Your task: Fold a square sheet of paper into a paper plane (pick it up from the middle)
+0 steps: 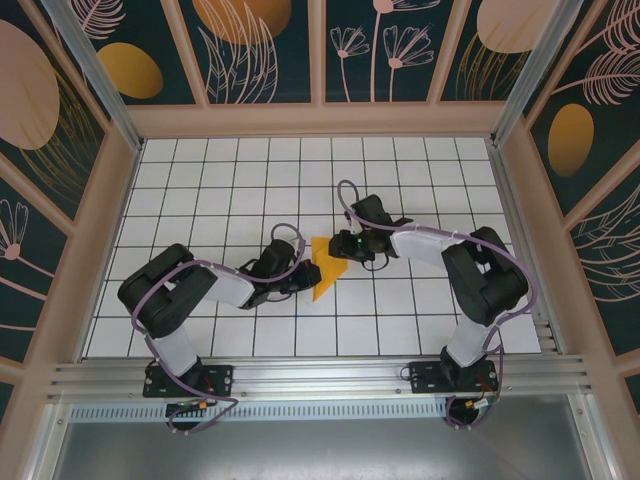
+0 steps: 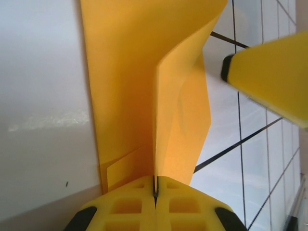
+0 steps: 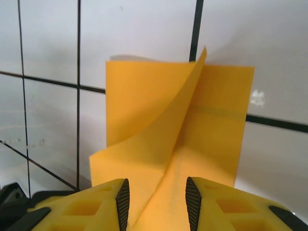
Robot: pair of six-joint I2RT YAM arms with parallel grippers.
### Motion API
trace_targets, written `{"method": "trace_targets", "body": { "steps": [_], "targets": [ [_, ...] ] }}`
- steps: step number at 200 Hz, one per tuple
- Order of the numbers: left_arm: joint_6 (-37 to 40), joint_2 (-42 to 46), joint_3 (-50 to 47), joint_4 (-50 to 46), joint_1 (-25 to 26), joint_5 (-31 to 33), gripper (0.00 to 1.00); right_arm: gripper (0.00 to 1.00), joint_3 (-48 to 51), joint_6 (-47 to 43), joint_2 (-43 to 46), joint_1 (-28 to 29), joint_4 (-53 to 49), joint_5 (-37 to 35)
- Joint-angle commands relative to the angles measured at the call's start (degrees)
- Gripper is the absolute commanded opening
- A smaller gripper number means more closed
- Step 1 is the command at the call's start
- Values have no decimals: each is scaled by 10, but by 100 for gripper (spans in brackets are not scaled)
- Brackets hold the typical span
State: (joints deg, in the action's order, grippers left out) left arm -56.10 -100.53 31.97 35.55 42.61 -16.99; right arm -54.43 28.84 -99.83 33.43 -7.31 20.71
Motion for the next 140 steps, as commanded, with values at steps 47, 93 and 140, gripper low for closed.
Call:
{"method": "trace_targets", "body": {
  "steps": [47, 93, 140],
  "targets": [
    [-65, -2, -42, 109, -14, -29, 1, 40, 7, -10, -12, 10, 16, 45],
    [-68, -10, -41, 108, -16, -30, 1, 39, -18, -22, -32, 28, -5, 20],
    [-62, -13, -39, 96, -17, -27, 1, 38, -33, -23, -58, 42, -36, -38]
  ]
}}
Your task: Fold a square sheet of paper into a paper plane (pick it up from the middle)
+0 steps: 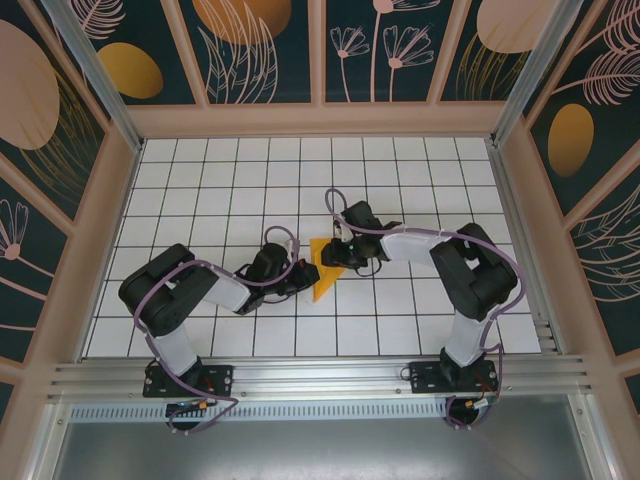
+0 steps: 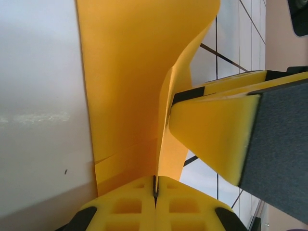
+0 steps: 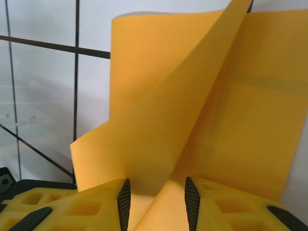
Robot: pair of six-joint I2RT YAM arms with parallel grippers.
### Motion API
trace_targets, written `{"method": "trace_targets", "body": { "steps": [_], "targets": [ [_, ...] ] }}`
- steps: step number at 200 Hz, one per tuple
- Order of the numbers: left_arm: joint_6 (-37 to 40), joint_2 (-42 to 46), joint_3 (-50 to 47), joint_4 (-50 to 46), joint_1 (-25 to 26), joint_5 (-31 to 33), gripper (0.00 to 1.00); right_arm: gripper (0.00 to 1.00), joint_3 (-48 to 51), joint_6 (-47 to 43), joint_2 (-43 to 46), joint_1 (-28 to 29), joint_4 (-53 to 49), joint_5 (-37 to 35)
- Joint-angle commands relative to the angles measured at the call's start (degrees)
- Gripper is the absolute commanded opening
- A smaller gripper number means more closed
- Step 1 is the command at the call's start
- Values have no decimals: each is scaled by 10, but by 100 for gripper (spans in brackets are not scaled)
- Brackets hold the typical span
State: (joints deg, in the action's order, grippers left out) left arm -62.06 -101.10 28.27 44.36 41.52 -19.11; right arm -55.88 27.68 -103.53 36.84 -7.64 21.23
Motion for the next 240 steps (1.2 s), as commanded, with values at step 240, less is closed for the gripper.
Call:
{"method": "trace_targets", "body": {
  "steps": [240],
  "targets": [
    [50, 65, -2, -26, 14, -15, 24, 42, -18, 47, -81, 42, -93, -153]
  ]
}}
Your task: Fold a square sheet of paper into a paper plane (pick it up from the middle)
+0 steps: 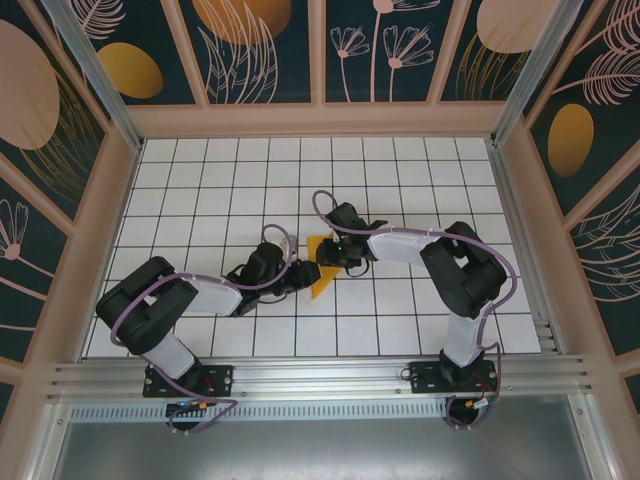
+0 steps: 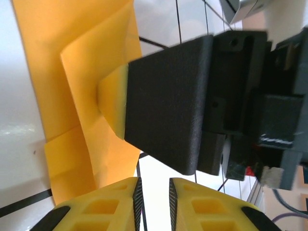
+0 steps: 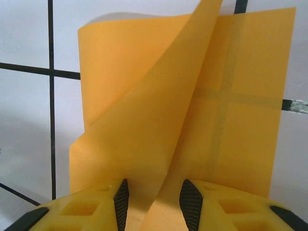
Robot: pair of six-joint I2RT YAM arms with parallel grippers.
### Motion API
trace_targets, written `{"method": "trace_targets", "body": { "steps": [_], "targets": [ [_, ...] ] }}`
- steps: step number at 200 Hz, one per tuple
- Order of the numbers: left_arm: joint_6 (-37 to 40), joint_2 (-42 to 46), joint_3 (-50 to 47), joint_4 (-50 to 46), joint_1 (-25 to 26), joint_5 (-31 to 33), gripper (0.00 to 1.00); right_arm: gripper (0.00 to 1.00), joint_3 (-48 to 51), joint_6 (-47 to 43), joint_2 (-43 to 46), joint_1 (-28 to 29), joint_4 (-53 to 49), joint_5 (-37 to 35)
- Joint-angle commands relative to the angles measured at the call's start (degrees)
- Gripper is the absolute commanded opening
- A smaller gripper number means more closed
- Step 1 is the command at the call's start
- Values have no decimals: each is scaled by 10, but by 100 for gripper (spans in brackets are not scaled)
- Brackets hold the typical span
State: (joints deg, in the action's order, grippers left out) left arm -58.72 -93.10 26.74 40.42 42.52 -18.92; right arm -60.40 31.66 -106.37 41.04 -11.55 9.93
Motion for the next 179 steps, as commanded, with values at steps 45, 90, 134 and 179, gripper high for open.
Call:
{"method": "trace_targets", "body": {
  "steps": [45, 90, 134, 179],
  "targets": [
    [20, -25, 16, -12, 4, -2, 21, 44, 30, 9, -56, -1, -53, -37],
    [25, -27, 13, -33, 4, 9, 17, 48, 27, 7, -61, -1, -57, -40],
    [30, -33, 12, -50, 3, 14, 14, 52, 24, 5, -68, 3, -64, -48],
    [33, -36, 11, -67, 4, 25, 11, 53, 21, 5, -75, 5, -67, -50]
  ]
}}
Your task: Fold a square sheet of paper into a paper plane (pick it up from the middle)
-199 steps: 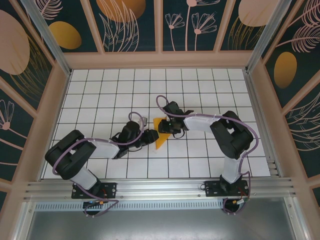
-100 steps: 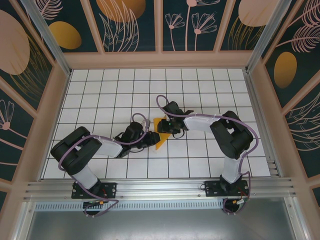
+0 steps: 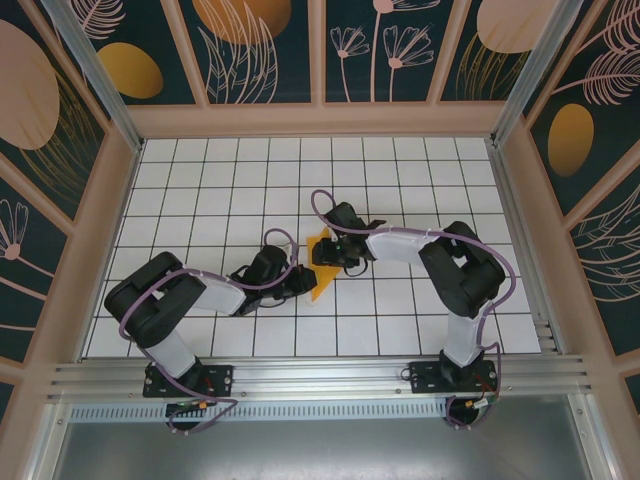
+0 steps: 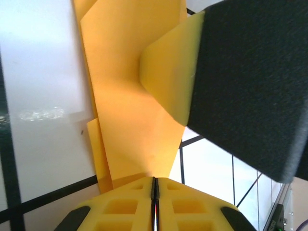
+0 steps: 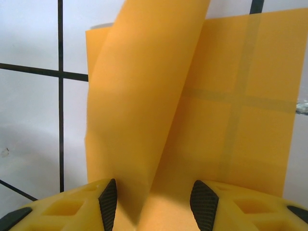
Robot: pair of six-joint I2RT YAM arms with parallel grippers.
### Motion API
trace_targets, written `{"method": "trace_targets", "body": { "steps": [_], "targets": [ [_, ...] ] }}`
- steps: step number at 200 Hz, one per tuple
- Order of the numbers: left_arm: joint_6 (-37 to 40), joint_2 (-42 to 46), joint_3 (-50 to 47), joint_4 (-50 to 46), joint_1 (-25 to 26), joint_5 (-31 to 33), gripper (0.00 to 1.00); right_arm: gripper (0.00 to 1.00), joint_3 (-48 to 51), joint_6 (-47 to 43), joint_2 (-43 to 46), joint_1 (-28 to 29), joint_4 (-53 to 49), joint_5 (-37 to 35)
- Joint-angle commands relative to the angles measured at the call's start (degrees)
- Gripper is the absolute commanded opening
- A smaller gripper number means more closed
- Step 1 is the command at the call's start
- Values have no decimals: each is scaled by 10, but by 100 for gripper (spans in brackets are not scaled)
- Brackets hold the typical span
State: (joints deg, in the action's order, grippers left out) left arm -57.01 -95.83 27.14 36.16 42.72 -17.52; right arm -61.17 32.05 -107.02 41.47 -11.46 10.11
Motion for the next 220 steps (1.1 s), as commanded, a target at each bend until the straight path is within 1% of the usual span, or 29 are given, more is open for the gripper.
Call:
{"method": "trace_targets", "body": {
  "steps": [1, 86, 117, 144, 168, 172, 186, 220],
  "targets": [
    [16, -9, 7, -25, 2, 11, 11, 53, 29, 1, -69, 1, -69, -51],
    [15, -18, 6, -20, 1, 5, 11, 53, 24, 0, -75, 3, -71, -50],
    [15, -20, 6, -18, 2, 0, 10, 51, 20, 0, -76, 3, -73, -48],
    [10, -20, 1, -28, 3, 11, 8, 49, 9, -3, -69, 3, -79, -44],
    [9, -20, -2, -46, 4, 23, 7, 47, -20, -12, -46, 0, -86, -35],
    [9, -35, -2, -50, 5, 26, 6, 47, -25, -14, -40, -1, -85, -31],
    [9, -41, -5, -61, 5, 32, 6, 47, -43, -20, -16, -6, -81, -18],
    [7, -46, -13, -68, 6, 42, 5, 47, -49, -30, 54, -25, -37, 24]
  ]
}}
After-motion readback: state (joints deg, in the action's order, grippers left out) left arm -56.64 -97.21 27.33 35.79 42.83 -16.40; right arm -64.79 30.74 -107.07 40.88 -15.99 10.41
